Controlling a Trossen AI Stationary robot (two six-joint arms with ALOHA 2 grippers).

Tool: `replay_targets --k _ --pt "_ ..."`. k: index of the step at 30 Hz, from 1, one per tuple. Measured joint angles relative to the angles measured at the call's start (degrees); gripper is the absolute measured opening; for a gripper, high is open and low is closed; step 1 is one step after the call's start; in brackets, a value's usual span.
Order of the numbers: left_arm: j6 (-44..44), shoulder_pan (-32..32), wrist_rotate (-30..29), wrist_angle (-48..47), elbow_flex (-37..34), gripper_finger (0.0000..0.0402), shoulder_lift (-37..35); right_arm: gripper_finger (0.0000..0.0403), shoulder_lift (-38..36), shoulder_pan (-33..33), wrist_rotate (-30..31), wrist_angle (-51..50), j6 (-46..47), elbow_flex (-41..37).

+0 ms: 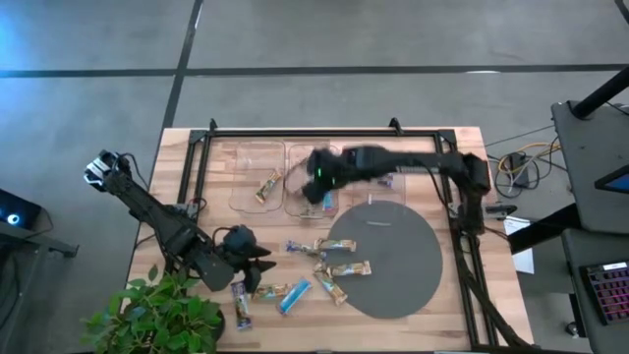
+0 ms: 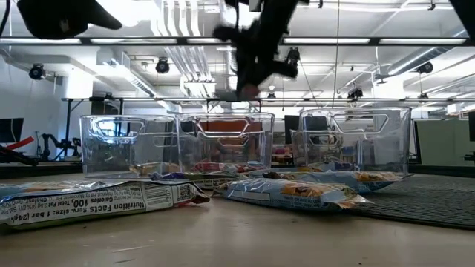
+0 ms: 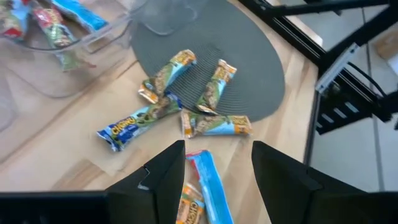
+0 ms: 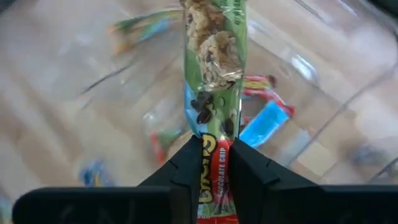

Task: Pick and place Granola Bars by type
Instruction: Put the red granola bar into the middle transparent bin

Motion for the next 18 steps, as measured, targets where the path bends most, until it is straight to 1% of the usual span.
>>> replay_targets --k 2,5,6,7,9,12,15,18 --pt "-0.29 0.06 -1.28 0.13 -0.51 0.017 0.01 0.0075 0.88 -3.71 -4.9 4.1 1.74 -2.44" --pt "-0.73 0.69 -2.28 0.37 -1.51 0.017 0.0 0.0101 2.35 -6.52 -15.17 10.76 3.6 -5.71" --pt "-0.83 0.91 -2.17 0.36 -1.99 0.017 0.02 0.011 2.49 -6.7 -17.14 12.83 3.77 -6.54" --pt "-1.14 1.21 -1.89 0.39 -2.54 0.017 0.02 0.012 2.51 -6.68 -17.82 14.4 3.77 -7.31" --pt "-2.05 1.81 -0.91 0.45 -3.67 0.017 0.02 0.0139 2.19 -6.09 -16.84 16.27 2.77 -8.23" --pt "-2.85 2.41 1.3 0.78 -5.44 0.017 0.02 0.0166 1.2 -4.23 -10.47 16.0 -1.77 -8.24" --pt "-2.94 3.13 3.29 2.36 -6.77 0.017 0.04 0.0191 -1.03 -1.12 -4.45 15.61 -10.49 -7.68" --pt "-3.83 5.17 8.48 2.31 -7.72 0.017 0.4 0.0215 -3.85 3.02 1.42 14.77 -18.41 -7.55"
